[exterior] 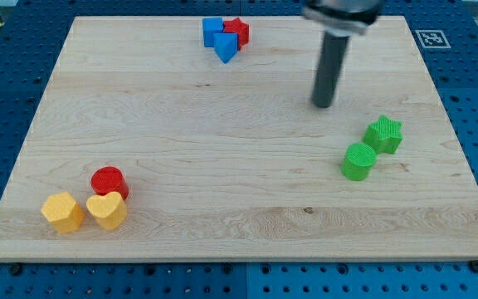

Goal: Move the green star below the blue triangle

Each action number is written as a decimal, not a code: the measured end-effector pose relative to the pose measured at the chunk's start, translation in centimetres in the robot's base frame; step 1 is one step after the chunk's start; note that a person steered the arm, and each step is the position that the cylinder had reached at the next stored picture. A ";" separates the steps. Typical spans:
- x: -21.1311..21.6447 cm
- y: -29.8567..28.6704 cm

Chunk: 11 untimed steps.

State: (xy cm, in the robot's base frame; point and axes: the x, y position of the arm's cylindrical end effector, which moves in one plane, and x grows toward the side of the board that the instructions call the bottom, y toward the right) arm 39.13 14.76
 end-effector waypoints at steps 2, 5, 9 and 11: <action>3.8 9.7; 7.5 3.7; 5.6 -8.7; 5.8 -14.0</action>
